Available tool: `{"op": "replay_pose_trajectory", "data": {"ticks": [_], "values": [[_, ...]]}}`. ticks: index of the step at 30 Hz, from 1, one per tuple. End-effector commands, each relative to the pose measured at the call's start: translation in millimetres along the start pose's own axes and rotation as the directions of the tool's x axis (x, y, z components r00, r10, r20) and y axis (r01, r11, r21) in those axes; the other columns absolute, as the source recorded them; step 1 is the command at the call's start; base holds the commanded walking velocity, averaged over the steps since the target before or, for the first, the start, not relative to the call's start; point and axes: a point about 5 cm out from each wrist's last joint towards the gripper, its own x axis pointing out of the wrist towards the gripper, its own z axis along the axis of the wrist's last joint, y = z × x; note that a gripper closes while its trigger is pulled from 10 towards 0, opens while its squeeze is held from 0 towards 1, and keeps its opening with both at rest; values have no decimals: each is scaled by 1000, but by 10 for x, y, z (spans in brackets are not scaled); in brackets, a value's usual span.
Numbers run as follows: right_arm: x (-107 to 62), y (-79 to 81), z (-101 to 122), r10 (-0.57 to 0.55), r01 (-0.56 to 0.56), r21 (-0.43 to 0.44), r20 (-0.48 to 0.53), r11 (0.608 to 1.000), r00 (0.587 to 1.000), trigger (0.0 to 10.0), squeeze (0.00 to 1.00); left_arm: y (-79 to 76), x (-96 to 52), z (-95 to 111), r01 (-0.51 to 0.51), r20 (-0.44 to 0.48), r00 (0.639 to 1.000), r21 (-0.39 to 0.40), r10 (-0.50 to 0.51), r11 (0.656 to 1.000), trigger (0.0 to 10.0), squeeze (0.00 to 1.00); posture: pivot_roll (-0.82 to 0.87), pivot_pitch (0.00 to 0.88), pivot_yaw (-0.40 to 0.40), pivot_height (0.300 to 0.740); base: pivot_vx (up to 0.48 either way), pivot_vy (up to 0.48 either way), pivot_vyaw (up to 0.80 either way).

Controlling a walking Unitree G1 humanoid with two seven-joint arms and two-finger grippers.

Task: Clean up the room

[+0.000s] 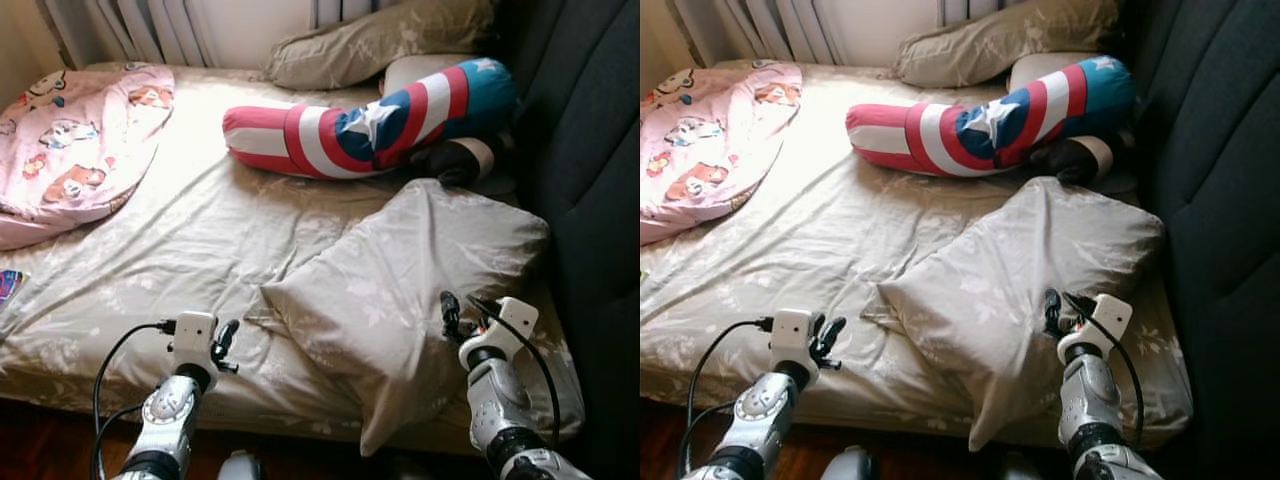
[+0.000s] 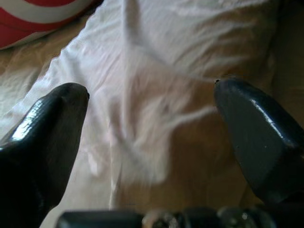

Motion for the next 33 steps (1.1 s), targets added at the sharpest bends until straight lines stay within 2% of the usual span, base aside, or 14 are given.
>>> {"op": "replay_pose_trajectory", "data": {"ticks": [1,3,7,9,13,15,19,21,25,30,32,33], "values": [[-28,-12,-68,-7,7,-9,-32,1000,999,10000,1000,49,-55,-76,0,-39,999,15,1,1000,10000,0,-38,138,4,653,0,0,0],[-72,-76,-169,-36,33,-30,-97,999,995,10000,1000,75,-65,-80,-11,-40,999,17,12,1000,10000,0,-33,135,5,653,0,0,0],[-103,-119,-241,-59,53,-40,-145,998,988,10000,1000,99,-69,-75,-19,-38,999,18,20,1000,10000,0,-33,136,6,653,0,0,0],[-137,-148,-311,-55,54,-7,-185,998,981,10000,1000,111,-69,-65,-11,-36,999,26,12,1000,10000,0,-30,139,13,653,0,0,0],[-139,-147,-327,-52,58,26,-202,998,978,10000,1000,114,-72,-67,-5,-37,999,29,6,1000,10000,0,-32,137,13,653,0,0,0],[-121,-109,-315,-16,42,127,-198,991,980,10000,1000,115,-78,-71,2,-39,999,35,-1,999,10000,0,-37,141,15,653,0,0,0],[-101,-40,-299,55,-23,160,-197,987,979,10000,1000,116,-81,-72,4,-38,999,35,-3,999,10000,0,-30,144,15,653,0,0,0],[-104,-49,-314,36,-14,101,-220,995,975,10000,1000,118,-87,-77,6,-40,999,36,-4,999,10000,0,-30,149,16,653,0,0,0],[-142,-68,-414,-1,25,78,-288,997,958,10000,1000,126,-100,-88,10,-44,999,41,-8,999,10000,0,-28,161,19,653,0,0,0],[-182,-6,-520,34,-1,96,-337,995,941,10000,1000,144,-109,-84,13,-43,999,47,-11,999,10000,0,-21,180,28,653,0,0,0],[-184,28,-529,52,-11,125,-325,992,944,10000,1000,153,-116,-85,16,-43,999,51,-14,999,10000,0,-19,184,31,653,0,0,0],[-183,34,-533,53,-10,130,-327,992,944,10000,945,157,-118,-85,17,-43,999,52,-14,999,10000,0,-16,188,34,653,0,0,0]]}}
